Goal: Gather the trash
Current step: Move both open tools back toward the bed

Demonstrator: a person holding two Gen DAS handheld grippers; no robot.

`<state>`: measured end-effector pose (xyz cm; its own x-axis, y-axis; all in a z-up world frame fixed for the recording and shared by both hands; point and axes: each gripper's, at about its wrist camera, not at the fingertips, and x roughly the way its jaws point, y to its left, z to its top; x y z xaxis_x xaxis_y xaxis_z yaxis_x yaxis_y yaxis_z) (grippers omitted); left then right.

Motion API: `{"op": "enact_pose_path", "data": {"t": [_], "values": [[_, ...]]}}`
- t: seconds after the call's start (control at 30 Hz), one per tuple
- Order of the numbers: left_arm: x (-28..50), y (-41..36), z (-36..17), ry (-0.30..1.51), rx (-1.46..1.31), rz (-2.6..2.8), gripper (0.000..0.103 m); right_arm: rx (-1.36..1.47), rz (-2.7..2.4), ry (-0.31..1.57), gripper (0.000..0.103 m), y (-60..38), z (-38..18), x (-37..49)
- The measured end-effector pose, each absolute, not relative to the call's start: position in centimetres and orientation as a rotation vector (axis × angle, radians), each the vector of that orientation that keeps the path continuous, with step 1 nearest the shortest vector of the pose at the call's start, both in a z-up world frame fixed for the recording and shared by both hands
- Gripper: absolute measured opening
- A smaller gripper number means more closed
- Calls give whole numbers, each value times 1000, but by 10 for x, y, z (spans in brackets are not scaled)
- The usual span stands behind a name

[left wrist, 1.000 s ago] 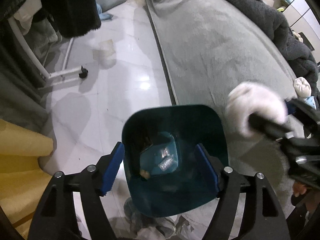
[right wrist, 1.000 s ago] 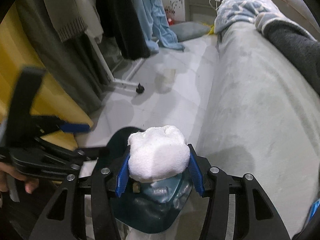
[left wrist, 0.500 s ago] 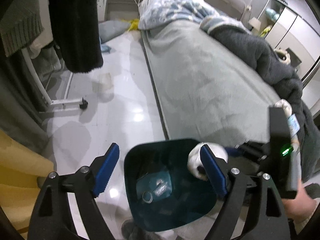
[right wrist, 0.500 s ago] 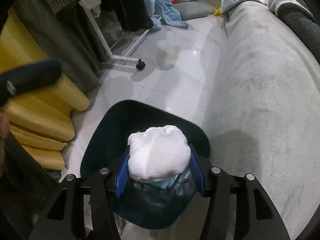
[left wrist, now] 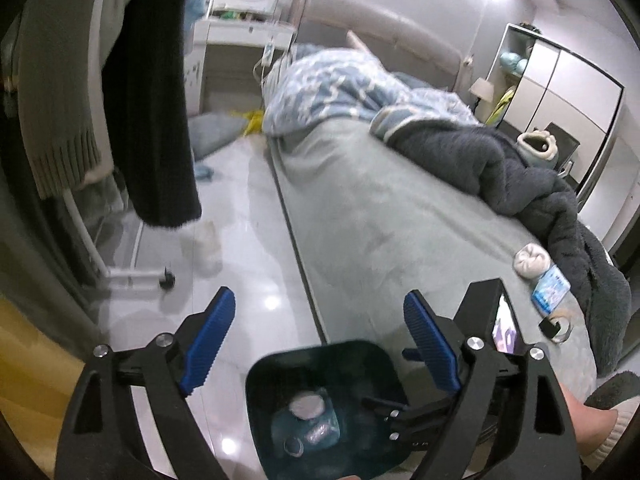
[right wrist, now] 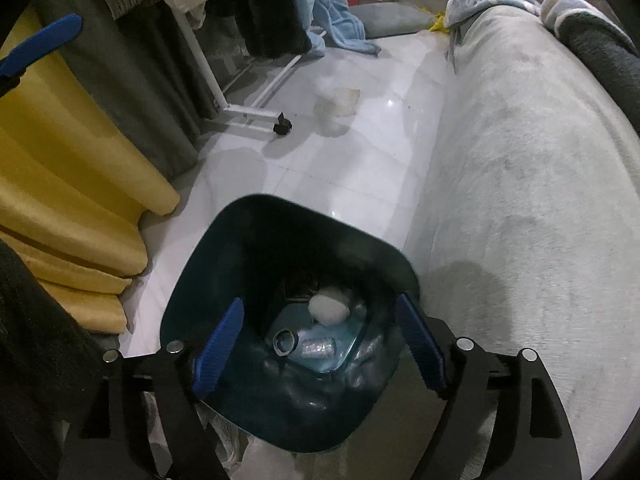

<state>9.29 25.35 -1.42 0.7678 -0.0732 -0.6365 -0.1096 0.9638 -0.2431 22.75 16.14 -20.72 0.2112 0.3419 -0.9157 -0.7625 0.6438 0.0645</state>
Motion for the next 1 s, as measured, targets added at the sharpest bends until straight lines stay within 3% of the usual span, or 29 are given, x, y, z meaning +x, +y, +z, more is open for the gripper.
{"op": "enact_pose_path", "data": {"t": [0.4,1.0], "values": [[81,221,29,534,-222,-27,95,-353,821,952,86,131,-142,222],[100,156,46,499,-211,-113,97,-216,708,787,87,20,-80,234]]}}
